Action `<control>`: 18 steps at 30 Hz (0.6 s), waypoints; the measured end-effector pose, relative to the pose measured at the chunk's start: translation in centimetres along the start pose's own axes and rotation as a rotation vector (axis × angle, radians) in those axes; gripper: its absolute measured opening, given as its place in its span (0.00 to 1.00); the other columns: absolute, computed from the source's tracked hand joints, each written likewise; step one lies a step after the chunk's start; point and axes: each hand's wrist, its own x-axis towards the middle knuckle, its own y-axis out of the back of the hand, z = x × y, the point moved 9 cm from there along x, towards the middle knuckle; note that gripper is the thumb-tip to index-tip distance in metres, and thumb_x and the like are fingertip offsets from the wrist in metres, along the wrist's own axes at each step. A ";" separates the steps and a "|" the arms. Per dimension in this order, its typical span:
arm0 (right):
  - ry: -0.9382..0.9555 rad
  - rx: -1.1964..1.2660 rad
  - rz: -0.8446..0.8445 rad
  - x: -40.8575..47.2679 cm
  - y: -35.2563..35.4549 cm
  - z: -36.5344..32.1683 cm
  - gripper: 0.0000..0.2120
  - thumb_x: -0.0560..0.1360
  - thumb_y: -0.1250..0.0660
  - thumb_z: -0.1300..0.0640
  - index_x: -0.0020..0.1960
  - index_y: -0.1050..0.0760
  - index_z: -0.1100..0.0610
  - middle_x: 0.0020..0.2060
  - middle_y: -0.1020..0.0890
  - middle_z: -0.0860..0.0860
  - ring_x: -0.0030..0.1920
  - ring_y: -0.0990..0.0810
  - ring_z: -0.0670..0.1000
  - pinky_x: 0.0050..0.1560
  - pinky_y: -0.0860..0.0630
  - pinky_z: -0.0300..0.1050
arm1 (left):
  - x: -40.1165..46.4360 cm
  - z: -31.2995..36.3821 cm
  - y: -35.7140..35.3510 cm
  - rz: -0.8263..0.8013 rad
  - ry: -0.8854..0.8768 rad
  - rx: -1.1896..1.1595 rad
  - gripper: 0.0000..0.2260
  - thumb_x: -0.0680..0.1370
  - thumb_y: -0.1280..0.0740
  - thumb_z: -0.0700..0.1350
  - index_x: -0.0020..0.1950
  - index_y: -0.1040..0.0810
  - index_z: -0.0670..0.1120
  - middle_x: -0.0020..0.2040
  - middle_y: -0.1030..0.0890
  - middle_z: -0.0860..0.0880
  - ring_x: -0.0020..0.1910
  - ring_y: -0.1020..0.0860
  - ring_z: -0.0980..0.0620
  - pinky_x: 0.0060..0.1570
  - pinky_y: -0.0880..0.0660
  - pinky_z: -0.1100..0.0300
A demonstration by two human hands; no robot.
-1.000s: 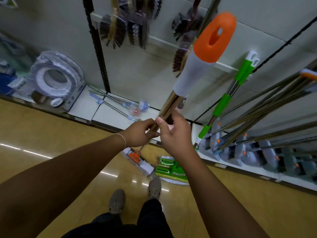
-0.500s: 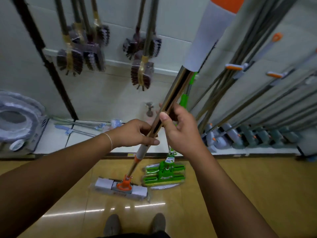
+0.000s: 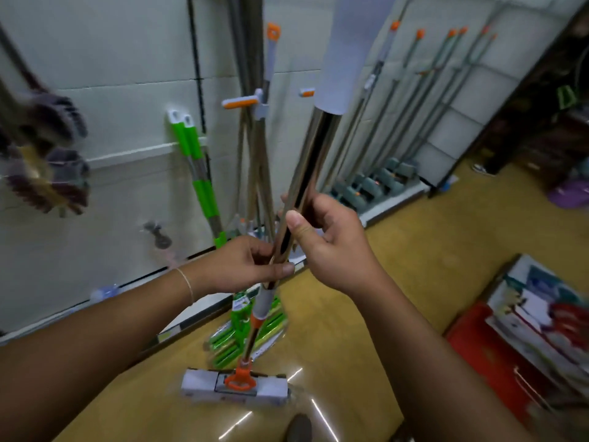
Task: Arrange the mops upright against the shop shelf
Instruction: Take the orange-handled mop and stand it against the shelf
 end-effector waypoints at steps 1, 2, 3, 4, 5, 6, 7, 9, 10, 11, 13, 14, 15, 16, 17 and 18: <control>0.000 -0.004 0.016 -0.1 1.8 0.5 0.09 0.78 0.34 0.57 0.57 0.22 0.55 0.45 0.16 0.48 0.47 0.17 0.44 0.47 0.21 0.38 | 1.4 0.7 -1.2 -0.022 -0.011 0.016 0.24 0.69 0.29 0.63 0.37 0.21 0.40 0.28 0.27 0.52 0.29 0.32 0.57 0.32 0.37 0.61; -0.001 0.000 0.030 -0.2 3.6 1.0 0.07 0.79 0.34 0.58 0.55 0.22 0.56 0.42 0.17 0.46 0.43 0.18 0.41 0.44 0.23 0.35 | 2.8 1.4 -2.5 -0.044 -0.021 0.016 0.27 0.68 0.28 0.65 0.39 0.21 0.39 0.29 0.26 0.47 0.31 0.31 0.55 0.34 0.37 0.60; -0.003 0.017 0.044 -0.2 5.3 1.6 0.05 0.79 0.34 0.60 0.54 0.22 0.56 0.40 0.19 0.45 0.39 0.20 0.39 0.41 0.24 0.33 | 4.2 2.1 -3.7 -0.059 -0.027 0.015 0.31 0.66 0.29 0.68 0.41 0.21 0.38 0.32 0.25 0.42 0.33 0.30 0.53 0.36 0.36 0.59; -0.006 0.037 0.064 -0.2 7.0 2.1 0.05 0.79 0.33 0.61 0.54 0.22 0.57 0.39 0.19 0.45 0.37 0.22 0.39 0.40 0.25 0.32 | 5.6 2.9 -4.8 -0.071 -0.032 0.015 0.33 0.65 0.29 0.69 0.43 0.21 0.36 0.33 0.25 0.40 0.34 0.30 0.53 0.37 0.36 0.57; -0.005 0.045 0.094 -0.2 8.9 2.7 0.06 0.78 0.33 0.60 0.54 0.22 0.58 0.39 0.19 0.46 0.37 0.22 0.40 0.40 0.25 0.33 | 7.0 3.9 -6.0 -0.086 -0.037 0.019 0.34 0.64 0.29 0.69 0.43 0.21 0.35 0.34 0.26 0.40 0.33 0.31 0.53 0.36 0.36 0.58; -0.002 0.045 0.126 -0.2 10.8 3.2 0.08 0.77 0.33 0.58 0.54 0.21 0.59 0.39 0.19 0.45 0.38 0.22 0.40 0.41 0.25 0.34 | 8.5 4.8 -7.2 -0.102 -0.045 0.015 0.34 0.64 0.28 0.68 0.44 0.21 0.35 0.33 0.26 0.40 0.33 0.31 0.53 0.36 0.36 0.58; 0.000 0.047 0.153 -0.2 12.7 3.8 0.09 0.76 0.33 0.57 0.54 0.20 0.58 0.39 0.18 0.43 0.39 0.21 0.39 0.43 0.26 0.35 | 10.0 5.8 -8.6 -0.127 -0.056 0.014 0.33 0.65 0.28 0.67 0.44 0.21 0.35 0.34 0.25 0.38 0.34 0.30 0.53 0.36 0.35 0.58; -0.002 0.061 0.204 -0.4 16.4 4.8 0.08 0.76 0.34 0.56 0.53 0.21 0.56 0.36 0.20 0.39 0.38 0.22 0.38 0.42 0.27 0.34 | 12.8 7.6 -11.2 -0.164 -0.075 0.025 0.32 0.65 0.29 0.69 0.44 0.19 0.38 0.40 0.21 0.35 0.38 0.26 0.52 0.41 0.30 0.51; -0.002 0.061 0.230 -0.6 18.2 5.2 0.07 0.75 0.34 0.55 0.51 0.21 0.55 0.34 0.21 0.38 0.37 0.23 0.38 0.41 0.28 0.34 | 14.2 8.3 -12.3 -0.177 -0.082 0.033 0.31 0.64 0.29 0.70 0.44 0.18 0.41 0.42 0.19 0.36 0.40 0.25 0.51 0.43 0.27 0.47; -0.001 0.054 0.256 -0.8 20.0 5.6 0.06 0.75 0.34 0.55 0.51 0.21 0.54 0.32 0.22 0.38 0.36 0.24 0.38 0.40 0.28 0.33 | 15.5 9.0 -13.5 -0.191 -0.087 0.041 0.31 0.63 0.29 0.70 0.44 0.17 0.42 0.42 0.18 0.37 0.40 0.24 0.51 0.45 0.27 0.46; 0.001 0.031 0.291 -1.3 23.0 6.3 0.06 0.76 0.34 0.56 0.52 0.21 0.54 0.32 0.22 0.37 0.35 0.24 0.38 0.37 0.28 0.32 | 17.7 10.5 -15.7 -0.218 -0.105 0.036 0.32 0.62 0.28 0.71 0.45 0.18 0.42 0.44 0.18 0.36 0.41 0.24 0.51 0.46 0.29 0.50; 0.000 0.023 0.308 -1.5 24.2 6.5 0.07 0.77 0.33 0.56 0.53 0.21 0.55 0.34 0.21 0.38 0.36 0.23 0.38 0.37 0.27 0.33 | 18.7 11.2 -16.8 -0.240 -0.121 0.036 0.34 0.62 0.29 0.72 0.46 0.18 0.41 0.45 0.19 0.34 0.42 0.24 0.51 0.47 0.30 0.51; -0.002 0.012 0.334 -1.8 25.8 6.9 0.09 0.76 0.33 0.56 0.55 0.20 0.57 0.36 0.21 0.39 0.37 0.22 0.38 0.38 0.25 0.35 | 19.6 12.3 -18.1 -0.270 -0.141 0.043 0.34 0.62 0.29 0.72 0.46 0.19 0.41 0.46 0.20 0.33 0.43 0.25 0.51 0.47 0.30 0.51; -0.002 -0.004 0.358 -2.1 27.3 7.2 0.11 0.76 0.33 0.55 0.55 0.20 0.58 0.37 0.20 0.41 0.39 0.21 0.41 0.40 0.23 0.39 | 20.7 13.1 -19.3 -0.292 -0.157 0.052 0.34 0.63 0.29 0.71 0.47 0.19 0.40 0.47 0.20 0.33 0.43 0.25 0.51 0.47 0.30 0.51; -0.001 -0.021 0.378 -2.4 28.7 7.4 0.12 0.75 0.34 0.54 0.56 0.20 0.58 0.38 0.20 0.42 0.41 0.20 0.43 0.42 0.21 0.44 | 21.5 13.9 -20.4 -0.307 -0.169 0.069 0.33 0.64 0.29 0.70 0.47 0.19 0.41 0.48 0.20 0.34 0.43 0.25 0.51 0.47 0.30 0.50; -0.004 -0.033 0.397 -2.6 30.0 7.8 0.13 0.75 0.34 0.54 0.56 0.20 0.59 0.38 0.19 0.42 0.41 0.20 0.45 0.44 0.20 0.48 | 22.5 14.7 -21.4 -0.315 -0.176 0.092 0.31 0.65 0.30 0.69 0.48 0.19 0.41 0.48 0.19 0.36 0.43 0.24 0.51 0.47 0.28 0.49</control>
